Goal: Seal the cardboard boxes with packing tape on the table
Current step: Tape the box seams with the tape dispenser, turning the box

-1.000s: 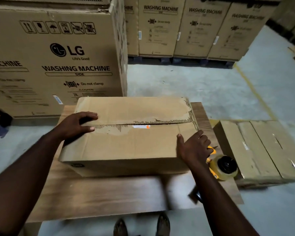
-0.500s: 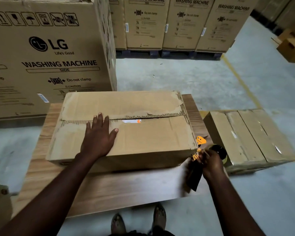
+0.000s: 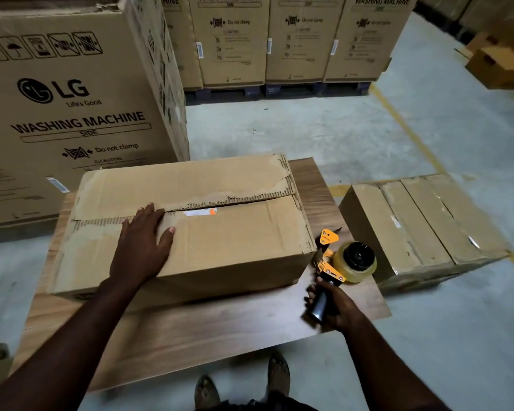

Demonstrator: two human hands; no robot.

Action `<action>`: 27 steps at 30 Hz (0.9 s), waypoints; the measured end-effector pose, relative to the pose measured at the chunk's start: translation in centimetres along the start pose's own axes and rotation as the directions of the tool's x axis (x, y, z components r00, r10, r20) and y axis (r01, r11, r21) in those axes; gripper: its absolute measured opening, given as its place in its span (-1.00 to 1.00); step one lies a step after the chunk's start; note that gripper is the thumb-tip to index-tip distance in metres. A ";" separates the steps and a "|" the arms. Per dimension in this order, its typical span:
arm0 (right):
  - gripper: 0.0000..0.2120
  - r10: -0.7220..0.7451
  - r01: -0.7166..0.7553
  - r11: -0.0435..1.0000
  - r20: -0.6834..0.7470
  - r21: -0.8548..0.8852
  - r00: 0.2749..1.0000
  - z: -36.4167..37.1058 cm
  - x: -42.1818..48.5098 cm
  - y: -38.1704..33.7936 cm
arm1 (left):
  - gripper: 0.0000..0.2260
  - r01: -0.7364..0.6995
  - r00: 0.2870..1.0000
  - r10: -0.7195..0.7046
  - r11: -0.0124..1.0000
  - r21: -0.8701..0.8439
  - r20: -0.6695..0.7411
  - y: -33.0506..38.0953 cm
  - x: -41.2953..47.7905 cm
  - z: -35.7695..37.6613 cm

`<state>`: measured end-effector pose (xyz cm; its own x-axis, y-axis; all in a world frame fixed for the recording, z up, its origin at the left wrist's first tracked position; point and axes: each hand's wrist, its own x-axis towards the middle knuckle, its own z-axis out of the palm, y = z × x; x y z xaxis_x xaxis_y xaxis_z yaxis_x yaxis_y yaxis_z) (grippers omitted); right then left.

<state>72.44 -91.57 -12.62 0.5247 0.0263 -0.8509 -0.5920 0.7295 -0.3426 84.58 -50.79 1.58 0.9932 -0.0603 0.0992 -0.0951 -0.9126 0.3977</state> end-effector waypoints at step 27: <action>-0.87 -0.680 0.852 0.226 0.550 -0.472 0.485 17.5 -13.1 -13.0 | -0.64 0.572 0.765 -0.039 -0.418 -0.706 0.643 21.9 -1.9 -1.0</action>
<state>84.00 -89.44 9.93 0.9934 -0.1073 0.0393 0.0245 -0.1356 -0.9905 80.56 -70.20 11.04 0.8064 -0.2705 -0.5259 0.5607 0.6324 0.5345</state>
